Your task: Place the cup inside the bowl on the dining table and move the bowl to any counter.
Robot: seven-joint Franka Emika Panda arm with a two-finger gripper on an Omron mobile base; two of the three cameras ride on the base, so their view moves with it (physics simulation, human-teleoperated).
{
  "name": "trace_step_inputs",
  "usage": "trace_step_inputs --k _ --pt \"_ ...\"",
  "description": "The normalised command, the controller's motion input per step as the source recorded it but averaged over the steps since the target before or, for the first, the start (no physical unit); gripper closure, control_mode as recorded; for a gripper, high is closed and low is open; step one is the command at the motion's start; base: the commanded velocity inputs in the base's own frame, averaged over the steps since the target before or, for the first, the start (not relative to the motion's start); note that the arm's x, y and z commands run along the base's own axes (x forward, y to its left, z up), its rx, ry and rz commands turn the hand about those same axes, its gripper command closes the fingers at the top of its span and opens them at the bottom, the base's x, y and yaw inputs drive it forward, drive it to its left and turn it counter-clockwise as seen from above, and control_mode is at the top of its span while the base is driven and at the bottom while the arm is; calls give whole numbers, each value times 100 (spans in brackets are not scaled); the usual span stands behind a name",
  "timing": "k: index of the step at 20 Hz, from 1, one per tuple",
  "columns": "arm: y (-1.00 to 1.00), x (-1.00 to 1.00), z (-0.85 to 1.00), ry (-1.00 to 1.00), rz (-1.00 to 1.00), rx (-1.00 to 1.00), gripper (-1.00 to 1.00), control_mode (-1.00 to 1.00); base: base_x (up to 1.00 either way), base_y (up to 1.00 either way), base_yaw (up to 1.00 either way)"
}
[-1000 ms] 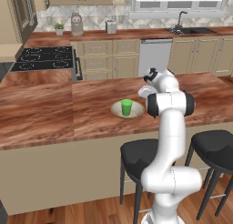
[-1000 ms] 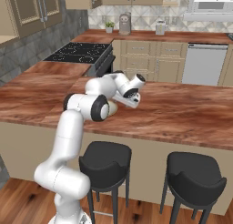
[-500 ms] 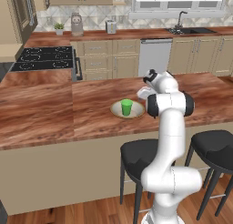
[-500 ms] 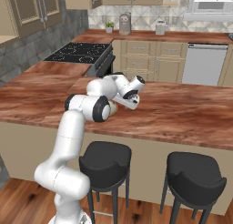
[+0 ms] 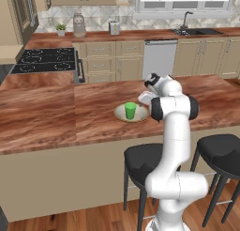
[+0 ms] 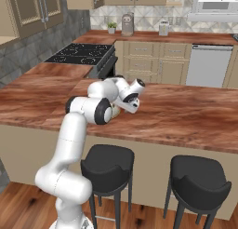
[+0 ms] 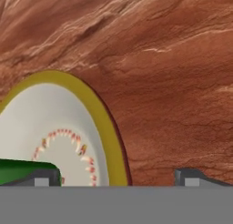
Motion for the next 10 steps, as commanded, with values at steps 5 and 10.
trace_step_inputs --k 5,10 --pt "6 0 -14 1 0 0 -100 -100 0 0 0" --pt "7 0 -8 1 0 0 -100 -100 0 0 0"
